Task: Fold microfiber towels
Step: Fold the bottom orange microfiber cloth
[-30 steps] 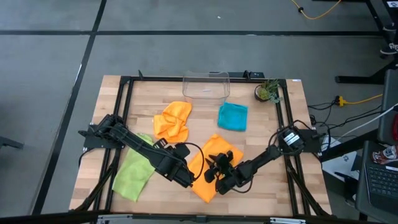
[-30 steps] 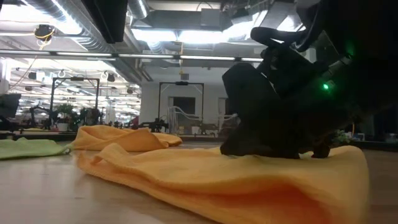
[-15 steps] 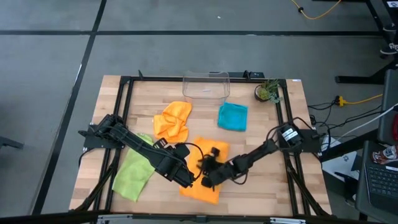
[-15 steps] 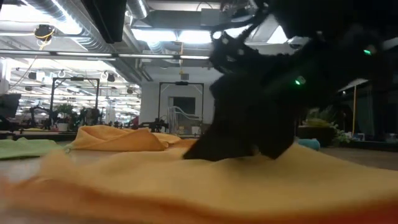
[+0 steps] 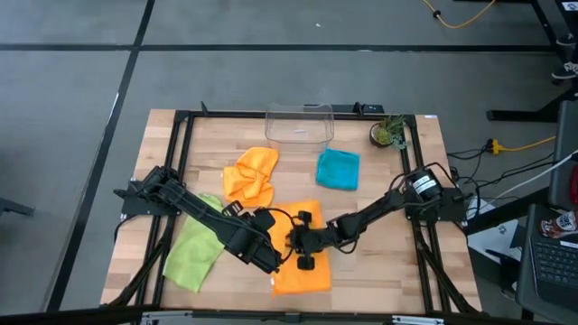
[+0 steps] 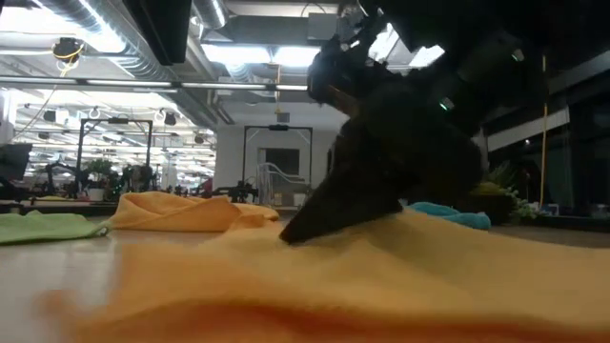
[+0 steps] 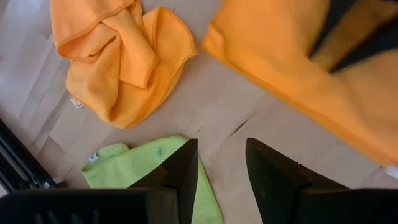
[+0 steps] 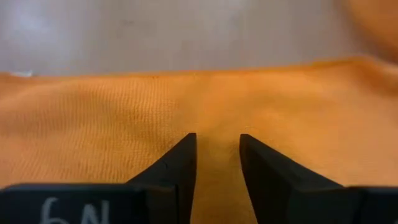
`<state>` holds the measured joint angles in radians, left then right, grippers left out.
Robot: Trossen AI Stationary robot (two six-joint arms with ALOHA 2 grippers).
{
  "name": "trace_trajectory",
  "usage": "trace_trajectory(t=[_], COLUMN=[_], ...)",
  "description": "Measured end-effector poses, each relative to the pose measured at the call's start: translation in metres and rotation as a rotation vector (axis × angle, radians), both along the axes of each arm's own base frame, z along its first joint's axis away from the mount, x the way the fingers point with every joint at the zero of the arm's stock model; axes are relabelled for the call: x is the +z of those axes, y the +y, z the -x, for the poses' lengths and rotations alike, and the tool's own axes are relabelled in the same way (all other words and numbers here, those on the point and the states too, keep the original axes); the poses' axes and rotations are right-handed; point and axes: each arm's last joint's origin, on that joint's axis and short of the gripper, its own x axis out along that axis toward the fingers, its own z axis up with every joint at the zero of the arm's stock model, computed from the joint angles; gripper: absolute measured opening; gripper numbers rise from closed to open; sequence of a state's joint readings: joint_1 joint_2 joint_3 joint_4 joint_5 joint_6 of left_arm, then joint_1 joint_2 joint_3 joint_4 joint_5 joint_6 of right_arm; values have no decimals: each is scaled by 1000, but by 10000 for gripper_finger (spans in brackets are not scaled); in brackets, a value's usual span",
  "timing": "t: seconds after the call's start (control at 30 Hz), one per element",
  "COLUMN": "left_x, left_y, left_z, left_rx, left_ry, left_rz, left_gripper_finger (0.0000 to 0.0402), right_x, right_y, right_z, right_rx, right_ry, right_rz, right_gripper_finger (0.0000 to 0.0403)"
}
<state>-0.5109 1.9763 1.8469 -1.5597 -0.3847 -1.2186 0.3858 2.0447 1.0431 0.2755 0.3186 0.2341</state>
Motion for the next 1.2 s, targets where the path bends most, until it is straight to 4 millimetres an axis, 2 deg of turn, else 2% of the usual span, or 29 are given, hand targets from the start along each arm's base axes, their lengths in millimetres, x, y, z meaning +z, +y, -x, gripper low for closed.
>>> trace_trajectory(t=[0.1, 0.3, 0.4, 0.5, 0.57, 0.73, 0.87, 1.0, 1.13, 1.2], left_x=[0, 0, 0, 0, 0, 0, 0, 0, 0, 0], left_y=[0, 0, -2, -3, -5, -6, -6, -6, -6, -6], left_z=[0, 0, 0, 1, 2, 1, 1, 0, 0, 0], left_rx=[0, 0, -4, -9, -14, -14, -16, -16, -16, -16], left_ry=[0, -3, -4, -5, -8, -16, -26, -35, -37, -38], left_rz=[0, 2, 2, 3, 4, 9, 3, -4, -4, -4], left_gripper_finger=[127, 127, 127, 127, 127, 127, 127, 127, 127, 127], right_x=[19, 56, 75, 83, 78, 45, 26, 26, 14, 15], right_y=[-7, -12, -15, -16, -17, -14, -20, -34, -50, -55], right_z=[1, 3, 9, 17, 18, 12, 3, -9, -12, -15], right_rx=[-38, -135, -145, -165, -180, -133, -190, -232, -271, -280], right_ry=[-22, -128, -133, -92, -63, 27, 37, -3, 47, 33], right_rz=[9, -82, -101, -112, -105, -129, -170, -182, -206, -218], right_gripper_finger=[126, 126, 126, 126, 126, 126, 126, 126, 126, 126])
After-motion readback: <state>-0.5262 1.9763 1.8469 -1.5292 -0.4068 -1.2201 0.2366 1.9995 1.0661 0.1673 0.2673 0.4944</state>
